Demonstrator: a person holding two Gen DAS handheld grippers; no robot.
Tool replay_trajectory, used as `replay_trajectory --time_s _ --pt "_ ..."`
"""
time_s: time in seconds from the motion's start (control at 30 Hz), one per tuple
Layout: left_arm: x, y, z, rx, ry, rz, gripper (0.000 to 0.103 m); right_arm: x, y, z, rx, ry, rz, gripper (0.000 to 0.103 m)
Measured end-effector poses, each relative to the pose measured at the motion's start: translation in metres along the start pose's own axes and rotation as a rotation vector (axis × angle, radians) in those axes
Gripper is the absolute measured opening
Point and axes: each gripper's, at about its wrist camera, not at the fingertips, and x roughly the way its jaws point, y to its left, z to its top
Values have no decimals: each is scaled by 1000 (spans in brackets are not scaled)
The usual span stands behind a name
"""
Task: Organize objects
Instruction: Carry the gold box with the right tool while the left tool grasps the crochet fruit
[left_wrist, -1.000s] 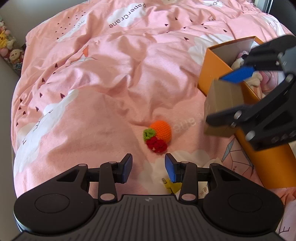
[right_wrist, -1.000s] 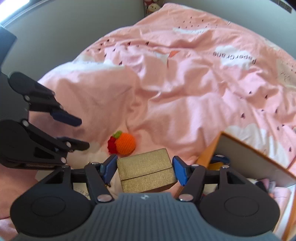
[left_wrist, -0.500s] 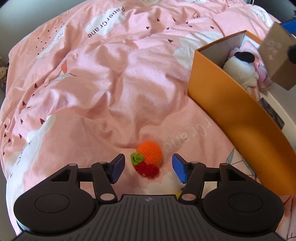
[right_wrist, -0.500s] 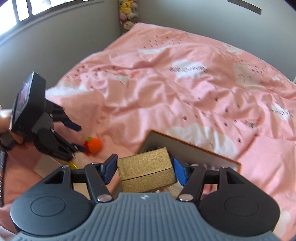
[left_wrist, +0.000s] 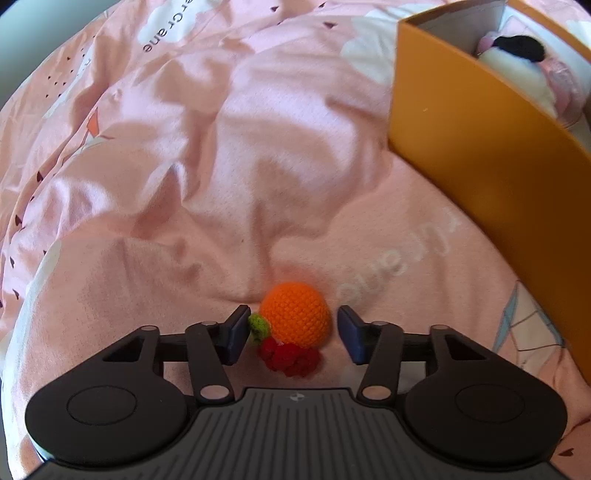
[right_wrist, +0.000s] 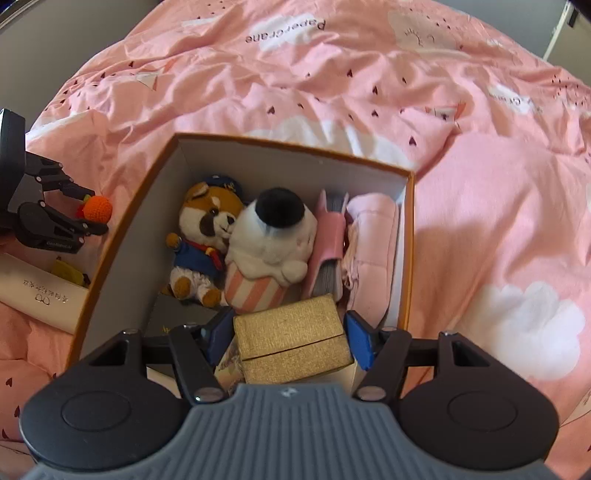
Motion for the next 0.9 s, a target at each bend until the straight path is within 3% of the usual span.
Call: replay_trajectory --time_s 0.23,0.43,0.63,0.8,0.9 --pt "-14 7 -1 -103 -23 6 51 15 6 -2 47 4 47 66" --pt "-65 3 -2 -217 -160 40 51 23 11 -5 130 -66 56 66" --pt "-109 -22 4 -255 -219 -21 51 27 9 -27 179 -52 54 66" --pt "-136 -57 7 -249 -285 -155 51 24 8 -40 184 -36 57 66" --pt "-146 -80 9 -229 -326 -163 51 21 9 -45 175 -21 60 66"
